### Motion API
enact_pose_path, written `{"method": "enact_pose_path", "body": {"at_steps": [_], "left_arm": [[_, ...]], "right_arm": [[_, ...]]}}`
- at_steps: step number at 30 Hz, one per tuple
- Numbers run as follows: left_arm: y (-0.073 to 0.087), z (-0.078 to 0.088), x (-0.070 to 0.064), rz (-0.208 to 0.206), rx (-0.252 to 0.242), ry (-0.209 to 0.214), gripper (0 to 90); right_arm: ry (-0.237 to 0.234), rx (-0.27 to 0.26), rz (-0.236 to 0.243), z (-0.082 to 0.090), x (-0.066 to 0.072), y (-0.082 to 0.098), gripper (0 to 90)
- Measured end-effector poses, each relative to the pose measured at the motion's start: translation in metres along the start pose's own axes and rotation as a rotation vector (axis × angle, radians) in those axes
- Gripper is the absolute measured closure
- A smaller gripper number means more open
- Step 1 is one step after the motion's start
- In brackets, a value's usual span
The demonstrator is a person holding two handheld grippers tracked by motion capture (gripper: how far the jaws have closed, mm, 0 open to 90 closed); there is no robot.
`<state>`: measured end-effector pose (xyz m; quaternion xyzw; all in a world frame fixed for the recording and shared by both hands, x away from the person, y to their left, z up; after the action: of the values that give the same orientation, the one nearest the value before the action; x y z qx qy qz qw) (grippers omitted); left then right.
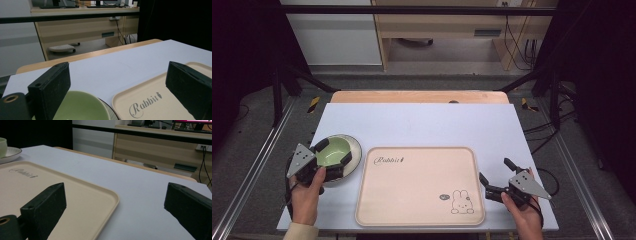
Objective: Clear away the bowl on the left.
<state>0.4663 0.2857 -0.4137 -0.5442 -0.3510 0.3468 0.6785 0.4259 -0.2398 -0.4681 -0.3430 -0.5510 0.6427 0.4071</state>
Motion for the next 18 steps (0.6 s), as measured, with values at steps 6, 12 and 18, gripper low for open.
{"method": "enact_pose_path", "body": {"at_steps": [6,12,18], "left_arm": [[-0.007,-0.006,0.007,-0.023,0.025,-0.007,5.4],[-0.016,-0.016,0.015,0.036,0.042,-0.024,2.8],[-0.017,-0.017,0.031,0.059,0.053,-0.097,2.8]], "right_arm": [[0.018,-0.011,-0.013,0.001,-0.002,-0.001,4.9],[0.017,-0.007,-0.014,0.0,0.0,0.0,4.9],[0.006,0.004,-0.005,0.0,0.004,0.002,4.9]]}}
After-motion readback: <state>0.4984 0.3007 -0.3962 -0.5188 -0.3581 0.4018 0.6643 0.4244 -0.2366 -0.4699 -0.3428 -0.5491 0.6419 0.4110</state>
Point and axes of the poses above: each handheld gripper's, and its own axes: z roughly backward along the jaws, y roughly out of its underside, x roughly to its left, the point moved 3 cm from there along -z, roughly forward along the jaws, and after that the axes turned 5 degrees about -z, right-handed, at the moved point
